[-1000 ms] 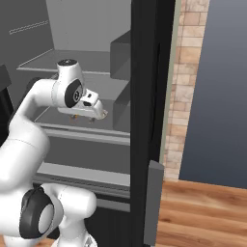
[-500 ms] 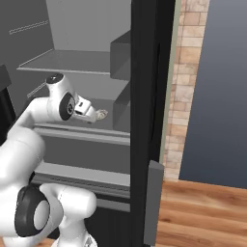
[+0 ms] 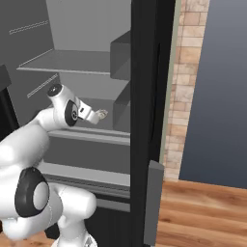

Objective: Take the fish from the fridge and place it on the digital scale on the counter by the fridge. Wait a few seconds for a reading, then move it to the plate on the dining counter.

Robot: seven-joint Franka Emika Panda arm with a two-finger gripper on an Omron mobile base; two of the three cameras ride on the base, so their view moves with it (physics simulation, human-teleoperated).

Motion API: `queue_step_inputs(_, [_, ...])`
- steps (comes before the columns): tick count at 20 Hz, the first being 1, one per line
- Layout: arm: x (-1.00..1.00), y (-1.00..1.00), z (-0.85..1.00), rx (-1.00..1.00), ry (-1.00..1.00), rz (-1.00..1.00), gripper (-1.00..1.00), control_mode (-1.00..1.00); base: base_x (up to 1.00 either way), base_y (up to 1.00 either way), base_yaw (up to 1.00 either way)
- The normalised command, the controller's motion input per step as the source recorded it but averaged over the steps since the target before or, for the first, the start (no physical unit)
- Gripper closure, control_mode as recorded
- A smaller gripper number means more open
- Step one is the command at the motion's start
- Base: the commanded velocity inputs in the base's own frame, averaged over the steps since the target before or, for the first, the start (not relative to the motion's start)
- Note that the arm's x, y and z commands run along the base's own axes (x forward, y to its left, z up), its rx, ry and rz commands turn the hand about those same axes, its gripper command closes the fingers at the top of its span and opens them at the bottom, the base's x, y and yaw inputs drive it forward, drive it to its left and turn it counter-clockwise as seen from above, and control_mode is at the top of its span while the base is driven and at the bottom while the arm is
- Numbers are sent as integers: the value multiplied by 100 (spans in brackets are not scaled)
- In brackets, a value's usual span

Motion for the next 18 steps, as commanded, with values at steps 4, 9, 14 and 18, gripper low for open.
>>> queue_step_inputs(4, [63,0,0,0,2,-7,-100,-100,0,0,0])
queue_step_inputs(9, [66,5,-4,0,7,-2,-100,-100,0,0,0])
queue_step_inputs(14, [49,10,-22,0,10,0,-100,-100,0,0,0])
queue_step_inputs(18, [37,11,-30,0,6,0,-100,-100,0,0,0])
